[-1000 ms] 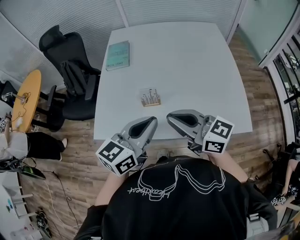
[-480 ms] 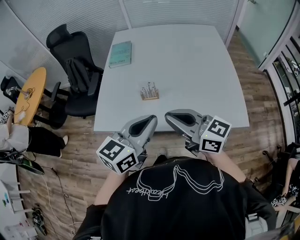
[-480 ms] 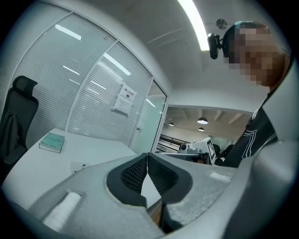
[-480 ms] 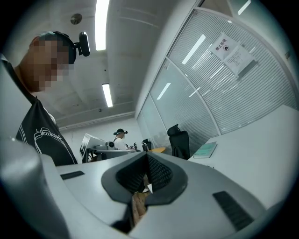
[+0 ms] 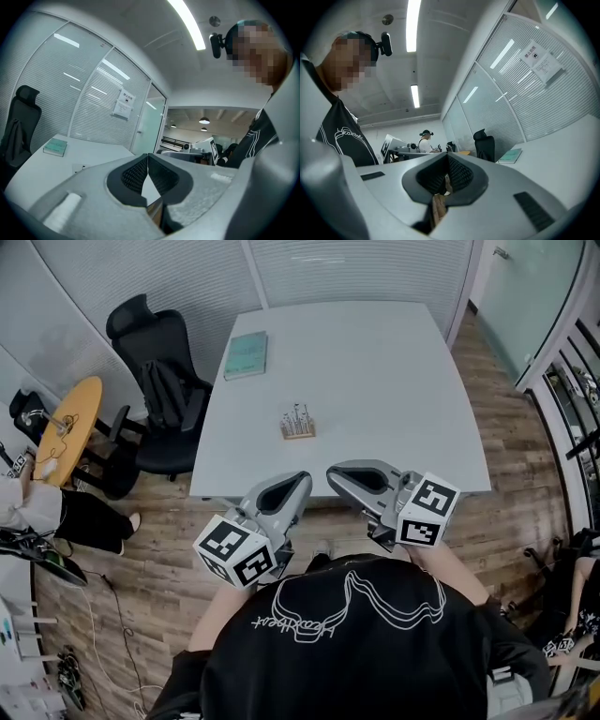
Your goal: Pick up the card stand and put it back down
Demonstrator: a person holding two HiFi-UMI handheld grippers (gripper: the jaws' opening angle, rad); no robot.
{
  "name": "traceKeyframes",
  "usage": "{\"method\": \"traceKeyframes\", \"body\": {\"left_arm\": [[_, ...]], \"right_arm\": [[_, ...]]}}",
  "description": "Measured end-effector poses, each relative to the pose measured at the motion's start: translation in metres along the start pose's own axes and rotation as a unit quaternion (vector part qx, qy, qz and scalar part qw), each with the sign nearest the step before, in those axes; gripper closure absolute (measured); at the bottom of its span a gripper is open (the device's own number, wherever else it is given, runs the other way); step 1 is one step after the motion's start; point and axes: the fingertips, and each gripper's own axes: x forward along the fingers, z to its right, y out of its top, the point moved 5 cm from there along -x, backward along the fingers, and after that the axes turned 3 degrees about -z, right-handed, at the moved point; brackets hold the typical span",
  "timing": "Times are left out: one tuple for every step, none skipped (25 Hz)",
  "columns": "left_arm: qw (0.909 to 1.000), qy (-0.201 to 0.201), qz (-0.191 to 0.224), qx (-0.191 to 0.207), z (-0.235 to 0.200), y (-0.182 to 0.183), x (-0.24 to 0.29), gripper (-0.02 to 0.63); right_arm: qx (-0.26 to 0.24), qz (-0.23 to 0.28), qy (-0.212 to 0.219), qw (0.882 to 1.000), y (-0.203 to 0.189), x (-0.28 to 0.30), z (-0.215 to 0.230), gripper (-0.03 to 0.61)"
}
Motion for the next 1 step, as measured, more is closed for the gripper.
{"method": "traceKeyframes", "body": {"left_arm": [[1.0, 0.0, 0.0, 0.0, 0.0006, 0.0014, -0.0009, 0.598]], "right_arm": [[-0.001, 0.0, -0.002, 1.0, 0.0012, 0.0004, -0.0009, 0.571]]}}
